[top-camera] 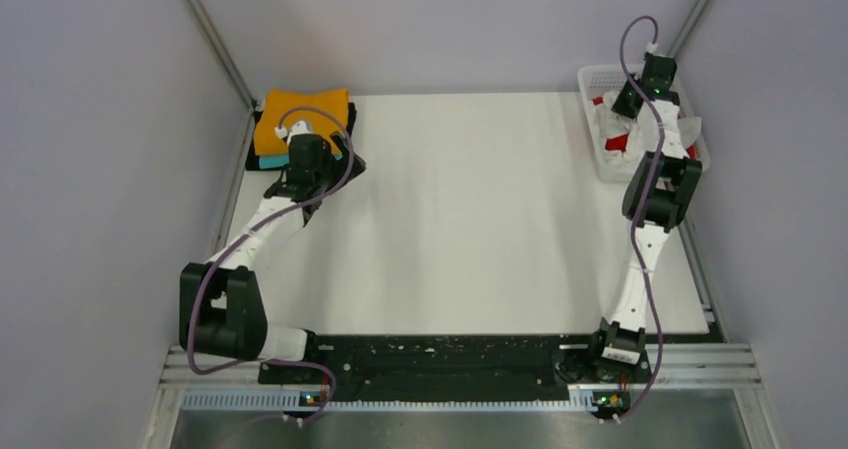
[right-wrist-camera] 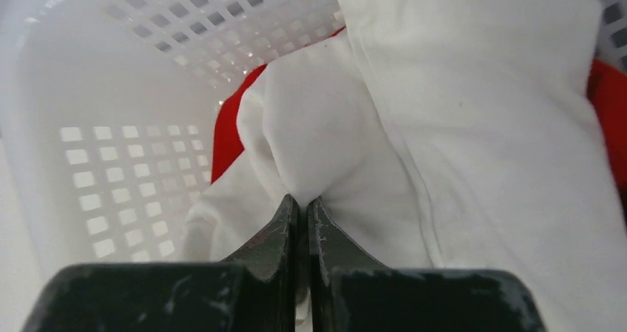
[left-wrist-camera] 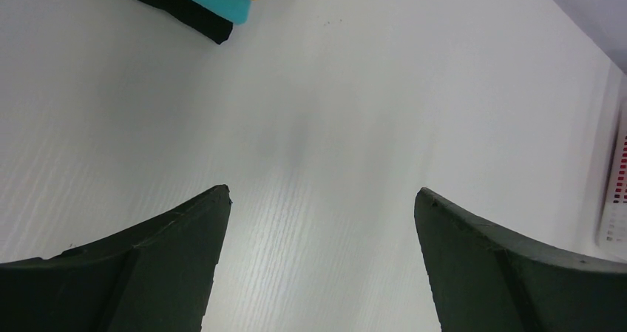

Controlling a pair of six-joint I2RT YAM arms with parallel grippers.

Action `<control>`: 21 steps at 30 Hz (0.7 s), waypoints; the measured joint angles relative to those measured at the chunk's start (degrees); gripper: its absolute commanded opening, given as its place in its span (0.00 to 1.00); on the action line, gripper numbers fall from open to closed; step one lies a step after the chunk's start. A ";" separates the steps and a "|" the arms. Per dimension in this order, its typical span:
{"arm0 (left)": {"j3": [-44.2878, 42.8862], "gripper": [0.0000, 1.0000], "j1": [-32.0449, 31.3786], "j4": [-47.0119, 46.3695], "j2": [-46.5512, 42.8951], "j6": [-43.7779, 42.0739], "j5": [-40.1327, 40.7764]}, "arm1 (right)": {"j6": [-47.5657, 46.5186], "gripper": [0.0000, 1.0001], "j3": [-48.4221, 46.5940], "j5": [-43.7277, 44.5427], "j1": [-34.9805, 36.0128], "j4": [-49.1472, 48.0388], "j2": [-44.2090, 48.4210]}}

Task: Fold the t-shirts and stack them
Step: Grab crumpled tshirt from bin with the right arm

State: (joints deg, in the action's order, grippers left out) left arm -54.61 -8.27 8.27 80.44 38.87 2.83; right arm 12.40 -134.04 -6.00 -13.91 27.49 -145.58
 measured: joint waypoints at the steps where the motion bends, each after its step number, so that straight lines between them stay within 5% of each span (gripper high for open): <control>1: 0.04 0.99 0.00 -0.02 -0.44 0.00 0.07 | 0.02 0.00 0.07 0.17 0.02 -0.07 0.55; 14: 3.76 0.99 0.00 -0.17 -6.86 0.02 1.77 | -0.87 0.00 5.25 1.97 0.31 -11.67 27.50; 21: 4.59 0.99 0.00 -0.74 -8.37 -0.04 2.36 | 2.12 0.00 -0.48 -5.66 1.16 -13.84 33.16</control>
State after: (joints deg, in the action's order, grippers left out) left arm -50.02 -8.27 7.53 72.07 38.83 5.19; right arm 14.52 -134.52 -11.66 -12.75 13.65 -112.42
